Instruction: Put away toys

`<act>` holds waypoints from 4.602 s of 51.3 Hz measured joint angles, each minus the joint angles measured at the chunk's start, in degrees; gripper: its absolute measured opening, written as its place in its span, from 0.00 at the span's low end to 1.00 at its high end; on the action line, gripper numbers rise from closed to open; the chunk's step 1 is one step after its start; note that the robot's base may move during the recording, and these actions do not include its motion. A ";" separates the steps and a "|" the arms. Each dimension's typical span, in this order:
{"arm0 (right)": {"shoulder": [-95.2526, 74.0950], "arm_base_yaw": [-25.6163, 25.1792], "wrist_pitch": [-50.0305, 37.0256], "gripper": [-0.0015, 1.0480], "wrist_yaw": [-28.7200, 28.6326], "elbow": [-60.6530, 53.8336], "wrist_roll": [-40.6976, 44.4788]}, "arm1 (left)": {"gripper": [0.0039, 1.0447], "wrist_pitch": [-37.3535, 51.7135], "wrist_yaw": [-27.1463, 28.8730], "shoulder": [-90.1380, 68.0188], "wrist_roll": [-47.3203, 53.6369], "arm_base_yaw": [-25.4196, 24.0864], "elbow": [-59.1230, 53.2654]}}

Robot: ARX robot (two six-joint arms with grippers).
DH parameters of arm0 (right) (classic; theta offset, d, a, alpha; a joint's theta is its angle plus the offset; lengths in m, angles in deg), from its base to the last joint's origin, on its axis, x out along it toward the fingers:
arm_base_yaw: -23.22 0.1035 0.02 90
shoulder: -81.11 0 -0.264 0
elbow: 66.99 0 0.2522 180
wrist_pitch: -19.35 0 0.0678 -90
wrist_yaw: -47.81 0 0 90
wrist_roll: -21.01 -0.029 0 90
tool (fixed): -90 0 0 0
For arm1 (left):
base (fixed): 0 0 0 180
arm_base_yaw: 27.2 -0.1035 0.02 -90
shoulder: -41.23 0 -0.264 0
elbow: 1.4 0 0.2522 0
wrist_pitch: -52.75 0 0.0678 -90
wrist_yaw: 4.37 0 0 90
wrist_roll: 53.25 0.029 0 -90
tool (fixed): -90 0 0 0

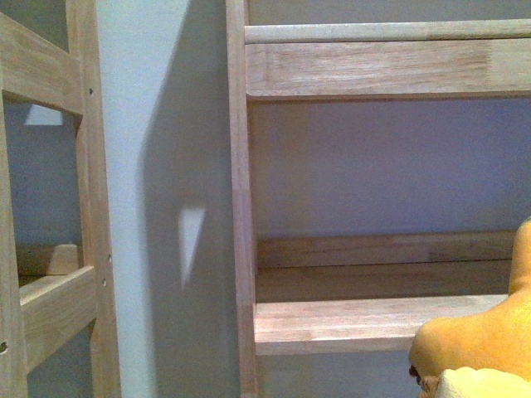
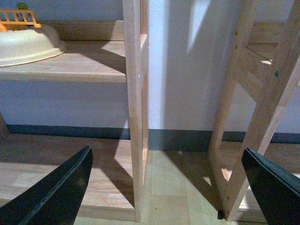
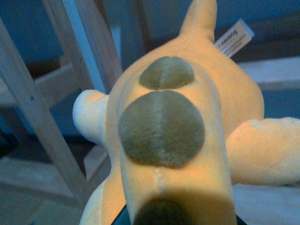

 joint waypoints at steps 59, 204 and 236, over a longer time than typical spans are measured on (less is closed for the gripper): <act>-69.35 7.17 0.42 0.07 6.69 95.82 10.36 | 0.94 0.00 0.00 0.00 0.00 0.00 0.00; -35.74 -20.81 -15.10 0.94 -13.51 52.17 -15.63 | 0.94 0.00 0.00 0.00 -0.02 0.00 0.00; -4.90 -0.87 4.92 0.76 13.88 9.16 2.12 | 0.94 0.00 0.00 0.00 -0.02 0.00 0.00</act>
